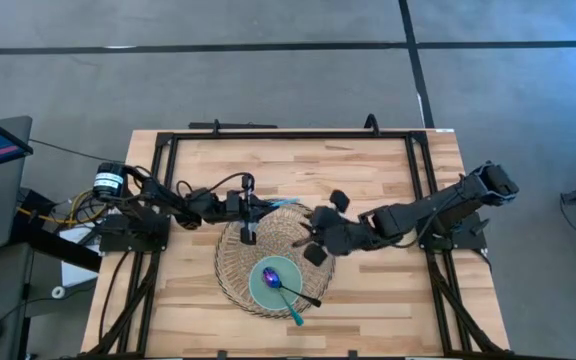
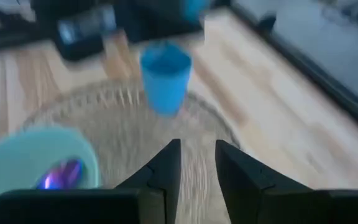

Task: Pick & Place Utensil
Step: Put the blue straw into the blue cup on the brown mat

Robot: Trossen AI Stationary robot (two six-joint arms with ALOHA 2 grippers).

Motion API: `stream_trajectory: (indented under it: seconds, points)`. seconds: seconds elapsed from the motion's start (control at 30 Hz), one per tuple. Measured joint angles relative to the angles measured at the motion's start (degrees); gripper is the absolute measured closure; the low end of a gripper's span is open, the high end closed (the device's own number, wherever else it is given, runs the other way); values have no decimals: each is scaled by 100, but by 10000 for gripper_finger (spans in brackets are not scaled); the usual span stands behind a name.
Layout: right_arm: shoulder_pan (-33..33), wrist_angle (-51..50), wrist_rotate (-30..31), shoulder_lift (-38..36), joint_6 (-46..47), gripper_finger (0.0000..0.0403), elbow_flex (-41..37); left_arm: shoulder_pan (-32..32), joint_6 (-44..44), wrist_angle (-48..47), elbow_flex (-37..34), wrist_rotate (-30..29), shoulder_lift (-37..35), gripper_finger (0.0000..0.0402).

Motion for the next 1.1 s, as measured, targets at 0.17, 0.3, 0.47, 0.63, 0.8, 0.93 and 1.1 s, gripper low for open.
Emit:
stream_trajectory:
  seconds: [0.17,0.3,0.47,0.63,0.8,0.93,1.1]
  points:
    - [-357,1166,-155,-1,-875,332,2,-2,4,2,0,0,32,398]
    - [-632,1441,-159,-2,-1065,360,2,-2,7,1,0,0,32,396]
    - [-805,1662,-420,-2,-1065,398,2,-2,4,0,0,0,32,390]
    - [-803,2298,-464,-2,-978,394,2,-2,4,1,0,0,32,388]
    - [-855,2468,-459,-4,-973,401,2,-2,0,2,0,0,32,388]
    - [-855,2468,-459,-4,-958,400,2,-2,-32,0,0,0,32,387]
    - [-850,2468,-459,-4,-855,401,2,-2,-42,0,0,0,32,387]
